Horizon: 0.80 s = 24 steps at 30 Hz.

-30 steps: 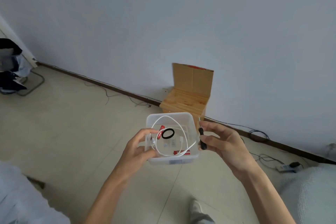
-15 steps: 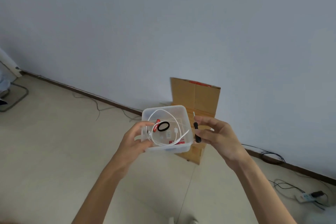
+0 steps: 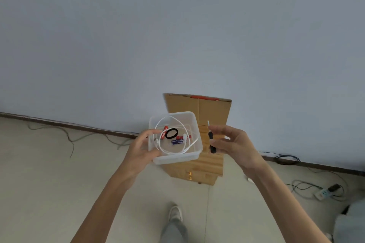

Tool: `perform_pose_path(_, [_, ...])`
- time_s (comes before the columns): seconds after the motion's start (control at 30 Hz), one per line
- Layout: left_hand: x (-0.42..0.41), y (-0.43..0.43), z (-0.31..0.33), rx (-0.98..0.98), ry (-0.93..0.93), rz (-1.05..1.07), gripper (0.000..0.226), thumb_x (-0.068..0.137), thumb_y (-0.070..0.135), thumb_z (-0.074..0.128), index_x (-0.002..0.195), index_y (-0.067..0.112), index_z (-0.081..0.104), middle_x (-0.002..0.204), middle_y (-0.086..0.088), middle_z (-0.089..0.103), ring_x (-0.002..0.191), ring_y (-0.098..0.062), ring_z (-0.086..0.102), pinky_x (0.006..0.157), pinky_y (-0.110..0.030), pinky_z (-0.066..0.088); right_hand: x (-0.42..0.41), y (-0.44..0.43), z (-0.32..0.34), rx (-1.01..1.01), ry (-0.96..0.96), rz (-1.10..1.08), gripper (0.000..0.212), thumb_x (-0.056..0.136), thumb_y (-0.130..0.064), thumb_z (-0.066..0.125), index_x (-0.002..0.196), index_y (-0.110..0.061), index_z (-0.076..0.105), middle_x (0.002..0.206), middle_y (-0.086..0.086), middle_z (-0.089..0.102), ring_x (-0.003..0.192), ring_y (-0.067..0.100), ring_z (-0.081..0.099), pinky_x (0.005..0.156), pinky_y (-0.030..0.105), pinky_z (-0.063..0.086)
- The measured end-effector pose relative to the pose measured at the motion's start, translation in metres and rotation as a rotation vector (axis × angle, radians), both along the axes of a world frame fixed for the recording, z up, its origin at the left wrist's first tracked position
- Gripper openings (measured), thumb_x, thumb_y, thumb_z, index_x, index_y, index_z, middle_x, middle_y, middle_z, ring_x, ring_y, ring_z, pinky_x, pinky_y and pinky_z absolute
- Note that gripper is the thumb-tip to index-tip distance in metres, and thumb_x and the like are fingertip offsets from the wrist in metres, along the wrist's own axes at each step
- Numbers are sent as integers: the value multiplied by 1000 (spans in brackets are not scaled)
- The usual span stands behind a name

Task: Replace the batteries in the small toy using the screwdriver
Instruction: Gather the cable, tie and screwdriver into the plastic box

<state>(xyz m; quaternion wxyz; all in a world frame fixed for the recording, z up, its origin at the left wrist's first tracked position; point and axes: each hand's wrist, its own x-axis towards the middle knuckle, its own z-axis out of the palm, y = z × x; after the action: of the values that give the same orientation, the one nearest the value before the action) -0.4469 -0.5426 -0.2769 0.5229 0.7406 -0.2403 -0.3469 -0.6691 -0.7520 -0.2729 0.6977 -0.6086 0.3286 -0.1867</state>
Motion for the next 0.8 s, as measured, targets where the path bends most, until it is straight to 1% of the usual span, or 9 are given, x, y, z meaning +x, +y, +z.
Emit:
perform_pose_path(0.1, [55, -38, -28, -2, -9, -60, 62, 82, -2, 86, 126, 39, 72, 124, 5, 77, 115, -21, 74, 90, -39, 62, 39, -18, -20, -18, 74, -69, 39, 91, -1, 80, 127, -12, 74, 117, 5, 75, 85, 33, 79, 87, 44, 65])
perform_pose_path(0.23, [108, -84, -69, 10, 9, -152, 59, 82, -5, 87, 122, 36, 73, 127, 5, 74, 114, -14, 72, 77, -20, 58, 82, -39, -60, -70, 191, -135, 40, 92, -4, 79, 129, -17, 72, 119, -2, 74, 83, 27, 80, 91, 42, 63])
perform_pose_path(0.33, [134, -112, -104, 48, 28, -212, 64, 82, -9, 85, 126, 35, 71, 134, 6, 70, 95, -5, 77, 71, -17, 58, 106, -54, -93, -123, 300, -171, 42, 93, -5, 78, 132, -18, 70, 121, -7, 73, 82, 16, 79, 92, 39, 63])
perform_pose_path(0.43, [155, -137, -150, 88, 54, -252, 68, 82, -9, 84, 128, 38, 70, 138, 13, 67, 95, -12, 78, 70, -20, 60, 124, -70, -139, -228, 451, -210, 42, 94, -7, 76, 133, -22, 70, 122, -11, 72, 81, 3, 74, 74, 19, 57])
perform_pose_path(0.5, [165, -153, -185, 118, 71, -262, 72, 80, -11, 84, 128, 40, 70, 138, 14, 66, 94, -12, 79, 70, -22, 62, 131, -80, -178, -264, 541, -236, 42, 94, -9, 74, 132, -26, 69, 122, -14, 70, 82, 3, 71, 65, 14, 49])
perform_pose_path(0.63, [173, -177, -259, 161, 105, -255, 76, 76, -14, 85, 127, 40, 70, 137, 19, 66, 98, -2, 76, 77, -23, 63, 140, -96, -259, -298, 646, -271, 42, 93, -7, 72, 132, -24, 69, 126, -10, 65, 87, 9, 69, 68, 21, 51])
perform_pose_path(0.7, [175, -187, -295, 194, 119, -276, 78, 75, -12, 87, 126, 44, 70, 140, 18, 64, 103, -6, 76, 81, -30, 66, 144, -103, -297, -311, 668, -270, 44, 93, -5, 73, 133, -22, 69, 128, -8, 64, 85, 10, 69, 73, 28, 58])
perform_pose_path(0.73, [177, -191, -312, 210, 120, -284, 78, 75, -11, 87, 126, 46, 70, 141, 17, 63, 105, -6, 75, 80, -32, 67, 146, -107, -316, -318, 672, -259, 45, 93, -3, 73, 134, -21, 69, 130, -7, 64, 84, 11, 70, 76, 33, 61])
perform_pose_path(0.8, [179, -197, -345, 227, 125, -285, 78, 74, -9, 89, 124, 48, 69, 141, 16, 62, 108, -9, 73, 79, -30, 65, 151, -114, -351, -338, 690, -236, 47, 92, 0, 73, 134, -19, 69, 134, -7, 63, 81, 11, 70, 79, 34, 61])
